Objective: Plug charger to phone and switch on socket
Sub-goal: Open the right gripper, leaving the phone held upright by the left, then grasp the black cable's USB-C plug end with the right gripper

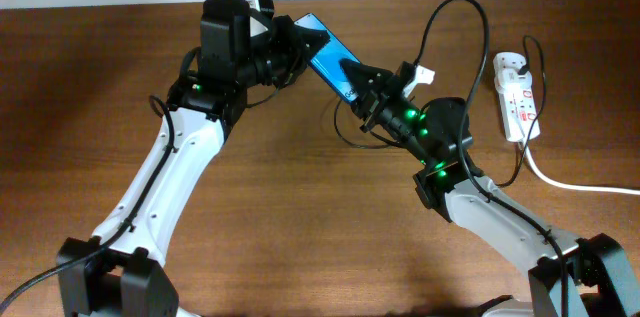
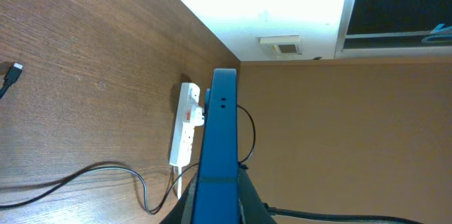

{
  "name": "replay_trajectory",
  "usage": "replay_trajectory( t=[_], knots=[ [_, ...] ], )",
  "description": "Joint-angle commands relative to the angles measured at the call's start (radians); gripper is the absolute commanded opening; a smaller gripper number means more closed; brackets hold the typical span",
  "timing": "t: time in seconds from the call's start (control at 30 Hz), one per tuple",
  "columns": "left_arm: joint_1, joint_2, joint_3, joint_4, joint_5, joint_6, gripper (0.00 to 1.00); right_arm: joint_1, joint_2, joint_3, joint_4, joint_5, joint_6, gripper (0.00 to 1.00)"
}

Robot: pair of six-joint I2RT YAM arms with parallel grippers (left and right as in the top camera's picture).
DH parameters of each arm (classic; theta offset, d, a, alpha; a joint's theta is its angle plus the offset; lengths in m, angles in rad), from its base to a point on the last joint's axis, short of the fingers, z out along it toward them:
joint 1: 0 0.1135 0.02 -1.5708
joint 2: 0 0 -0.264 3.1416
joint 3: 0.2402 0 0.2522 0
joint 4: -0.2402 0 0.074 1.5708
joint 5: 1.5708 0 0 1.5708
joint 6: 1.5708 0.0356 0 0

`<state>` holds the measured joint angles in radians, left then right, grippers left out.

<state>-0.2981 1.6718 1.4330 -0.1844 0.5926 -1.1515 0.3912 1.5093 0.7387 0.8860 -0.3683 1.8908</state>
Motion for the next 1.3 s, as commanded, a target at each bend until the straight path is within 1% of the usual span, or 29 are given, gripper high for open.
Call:
replay_trajectory(
  t=[0.0, 0.03, 0.07, 0.13, 0.17, 0.23, 0.3, 0.33, 0.37, 0.43, 0.5, 0.57, 0.6, 0.63, 0.67, 0.73, 0.8, 0.83, 0.87, 0.93, 1.0, 1.07, 1.13, 1.2, 1.23, 1.27],
  knots=[
    [-0.006, -0.015, 0.008, 0.004, -0.016, 0.042, 0.00, 0.032, -0.001, 0.011, 0.008, -0.063, -0.027, 0.19],
    [-0.005, -0.015, 0.008, 0.004, -0.014, 0.042, 0.00, 0.032, -0.001, 0.011, 0.008, -0.045, -0.051, 0.25],
    [0.000, -0.015, 0.008, 0.002, -0.013, 0.042, 0.00, 0.031, -0.001, 0.011, 0.000, -0.035, -0.061, 0.36],
    [0.005, -0.015, 0.009, -0.029, -0.013, 0.042, 0.00, -0.013, -0.001, 0.011, -0.063, -0.038, -0.083, 0.38],
    [0.010, -0.015, 0.008, -0.038, -0.009, 0.046, 0.00, -0.048, -0.001, 0.011, -0.094, -0.039, -0.154, 0.45],
    [0.020, -0.015, 0.009, -0.046, 0.016, 0.084, 0.00, -0.127, -0.001, 0.011, -0.146, -0.067, -0.286, 0.54],
    [0.029, -0.015, 0.008, -0.077, 0.078, 0.179, 0.00, -0.198, -0.001, 0.011, -0.150, -0.154, -0.448, 0.66],
    [0.042, -0.016, 0.008, -0.112, 0.105, 0.229, 0.00, -0.231, -0.001, 0.011, -0.151, -0.213, -0.544, 0.75],
    [0.059, -0.015, 0.008, -0.154, 0.153, 0.294, 0.00, -0.273, -0.001, 0.011, -0.158, -0.308, -0.646, 0.77],
    [0.083, -0.015, 0.008, -0.229, 0.289, 0.410, 0.00, -0.301, -0.001, 0.011, -0.221, -0.400, -0.741, 0.77],
    [0.101, -0.015, 0.008, -0.331, 0.394, 0.577, 0.00, -0.266, -0.001, 0.011, -0.356, -0.440, -0.896, 0.76],
    [0.110, -0.016, 0.008, -0.455, 0.395, 0.714, 0.00, -0.218, -0.001, 0.011, -0.424, -0.436, -0.978, 0.76],
    [0.116, -0.015, 0.008, -0.502, 0.395, 0.766, 0.00, -0.206, -0.001, 0.011, -0.439, -0.431, -0.998, 0.76],
    [0.124, -0.015, 0.008, -0.556, 0.395, 0.831, 0.00, -0.179, -0.001, 0.011, -0.498, -0.382, -1.034, 0.76],
    [0.132, -0.015, 0.008, -0.600, 0.396, 0.896, 0.00, -0.169, -0.001, 0.011, -0.510, -0.377, -1.062, 0.75],
    [0.146, -0.015, 0.008, -0.662, 0.396, 1.023, 0.00, -0.166, -0.001, 0.013, -0.517, -0.376, -1.073, 0.76],
    [0.158, -0.015, 0.008, -0.702, 0.395, 1.133, 0.00, -0.166, -0.001, 0.013, -0.526, -0.370, -1.078, 0.75],
    [0.178, -0.015, 0.008, -0.713, 0.372, 1.168, 0.00, -0.161, -0.001, 0.024, -0.614, -0.301, -1.110, 0.72],
    [0.204, -0.015, 0.008, -0.708, 0.369, 1.167, 0.00, -0.161, -0.001, 0.056, -0.727, -0.251, -1.152, 0.72],
    [0.245, -0.015, 0.008, -0.707, 0.369, 1.167, 0.00, -0.161, -0.001, 0.128, -0.877, -0.187, -1.208, 0.72],
    [0.312, -0.015, 0.008, -0.705, 0.369, 1.143, 0.00, -0.161, 0.000, 0.261, -1.098, -0.079, -1.267, 0.72],
    [0.328, -0.015, 0.008, -0.696, 0.366, 1.141, 0.00, -0.161, 0.018, 0.377, -1.250, -0.011, -1.298, 0.72],
    [0.326, -0.016, 0.008, -0.692, 0.314, 1.141, 0.00, -0.161, 0.085, 0.526, -1.384, 0.003, -1.347, 0.71],
    [0.327, -0.015, 0.008, -0.691, 0.298, 1.141, 0.00, -0.161, 0.188, 0.714, -1.526, 0.015, -1.400, 0.69],
    [0.326, -0.015, 0.008, -0.691, 0.297, 1.141, 0.00, -0.161, 0.296, 0.887, -1.634, 0.015, -1.431, 0.68],
    [0.326, -0.015, 0.008, -0.691, 0.297, 1.141, 0.00, -0.161, 0.378, 0.988, -1.664, 0.014, -1.423, 0.65]
  ],
)
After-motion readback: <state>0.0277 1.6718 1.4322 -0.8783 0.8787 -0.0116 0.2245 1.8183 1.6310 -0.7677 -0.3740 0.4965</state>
